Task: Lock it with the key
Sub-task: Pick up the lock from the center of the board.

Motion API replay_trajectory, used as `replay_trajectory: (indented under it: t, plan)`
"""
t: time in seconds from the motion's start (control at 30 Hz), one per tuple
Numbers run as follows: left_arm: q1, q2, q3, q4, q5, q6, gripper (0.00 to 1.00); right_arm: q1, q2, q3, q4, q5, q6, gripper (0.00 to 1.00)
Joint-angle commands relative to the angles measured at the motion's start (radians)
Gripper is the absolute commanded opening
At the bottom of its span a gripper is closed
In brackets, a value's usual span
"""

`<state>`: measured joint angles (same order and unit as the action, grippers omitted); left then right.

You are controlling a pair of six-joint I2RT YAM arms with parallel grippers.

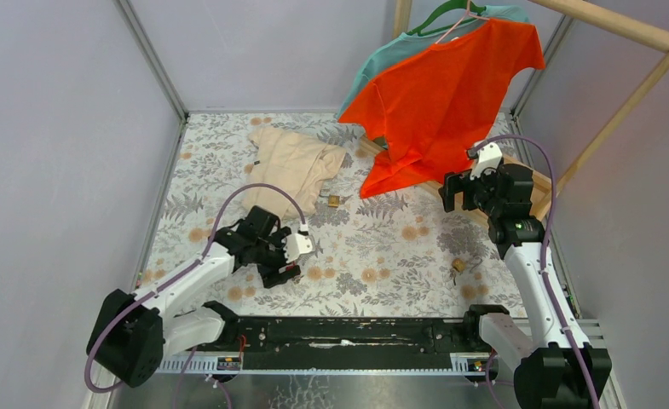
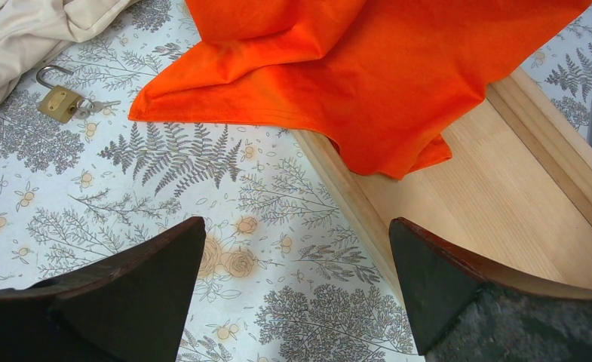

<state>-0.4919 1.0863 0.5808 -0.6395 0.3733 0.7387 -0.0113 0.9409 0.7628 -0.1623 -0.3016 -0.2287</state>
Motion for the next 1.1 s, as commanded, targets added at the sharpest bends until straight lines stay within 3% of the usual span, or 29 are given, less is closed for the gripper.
replay_trajectory:
  t: [0.0, 0.43, 0.7, 0.93, 1.07]
  plan:
    - [-0.053, 0.039, -0.017, 0.087, -0.05, -0.044, 0.79, -0.008, -0.007, -0.001, 0.052, -0.024, -0.011, 0.99]
    - [-0.126, 0.104, -0.044, 0.213, -0.112, -0.145, 0.63, -0.007, -0.01, -0.003, 0.049, -0.045, -0.009, 0.99]
    - [-0.144, 0.072, -0.022, 0.249, -0.127, -0.216, 0.34, -0.006, -0.005, 0.006, 0.067, -0.077, 0.044, 0.99]
    - [-0.153, 0.074, 0.184, 0.251, -0.081, -0.326, 0.04, 0.049, 0.088, 0.086, 0.064, -0.176, 0.128, 0.99]
    - [-0.158, 0.098, 0.308, 0.27, -0.088, -0.369, 0.0, 0.189, 0.191, 0.188, 0.015, -0.22, 0.116, 0.99]
